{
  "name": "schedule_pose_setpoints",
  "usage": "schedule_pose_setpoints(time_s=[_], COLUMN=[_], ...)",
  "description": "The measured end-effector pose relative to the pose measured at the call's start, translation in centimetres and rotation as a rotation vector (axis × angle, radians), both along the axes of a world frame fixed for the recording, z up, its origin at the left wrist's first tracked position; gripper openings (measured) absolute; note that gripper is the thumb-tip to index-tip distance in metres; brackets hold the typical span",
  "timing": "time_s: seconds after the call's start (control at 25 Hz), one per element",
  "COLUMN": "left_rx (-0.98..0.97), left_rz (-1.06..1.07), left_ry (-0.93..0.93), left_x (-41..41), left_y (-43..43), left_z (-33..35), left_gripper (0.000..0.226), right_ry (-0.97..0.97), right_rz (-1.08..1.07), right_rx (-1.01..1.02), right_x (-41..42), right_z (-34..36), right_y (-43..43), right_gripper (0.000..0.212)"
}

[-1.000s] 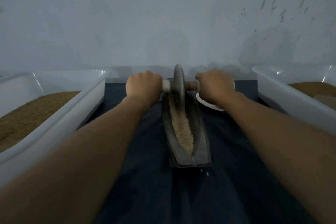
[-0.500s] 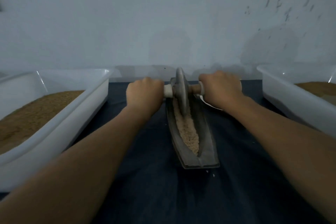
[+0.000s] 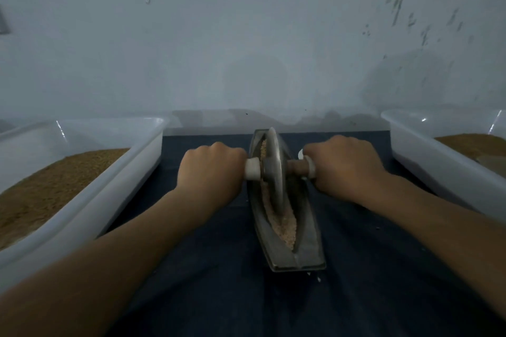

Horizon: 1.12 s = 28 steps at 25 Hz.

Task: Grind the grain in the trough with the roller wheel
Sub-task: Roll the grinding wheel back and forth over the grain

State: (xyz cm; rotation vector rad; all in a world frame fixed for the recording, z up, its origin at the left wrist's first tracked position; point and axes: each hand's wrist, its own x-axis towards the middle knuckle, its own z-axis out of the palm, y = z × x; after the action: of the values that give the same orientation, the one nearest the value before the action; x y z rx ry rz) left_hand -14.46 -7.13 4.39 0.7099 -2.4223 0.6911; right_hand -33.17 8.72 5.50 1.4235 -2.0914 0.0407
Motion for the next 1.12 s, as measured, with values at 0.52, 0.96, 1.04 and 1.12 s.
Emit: schedule_pose_setpoints(time_s=[0.52, 0.96, 1.04, 1.12], left_rx=[0.495, 1.107, 1.250, 1.305], left_rz=[0.089, -0.030, -0.088, -0.095], left_ry=[0.319, 0.671, 0.739, 0.752], left_x=[-0.6, 1.6, 1.8, 2.3], left_y=[-2.3, -3.8, -4.6, -5.6], left_z=[-1.8, -0.7, -0.8, -0.9], left_gripper=[0.004, 0.017, 0.022, 0.023], right_ry=[-0.205, -0.602, -0.585, -0.542], right_rz=[0.026, -0.344, -0.295, -0.171], right_rx=[-0.460, 0.255, 0.105, -0.157], right_x=[0.1, -2.6, -3.3, -3.5], right_z=[1.5, -1.0, -1.5, -1.8], right_y=[3.9, 5.8, 5.6, 5.4], right_gripper=[0.065, 0.061, 0.039, 0.023])
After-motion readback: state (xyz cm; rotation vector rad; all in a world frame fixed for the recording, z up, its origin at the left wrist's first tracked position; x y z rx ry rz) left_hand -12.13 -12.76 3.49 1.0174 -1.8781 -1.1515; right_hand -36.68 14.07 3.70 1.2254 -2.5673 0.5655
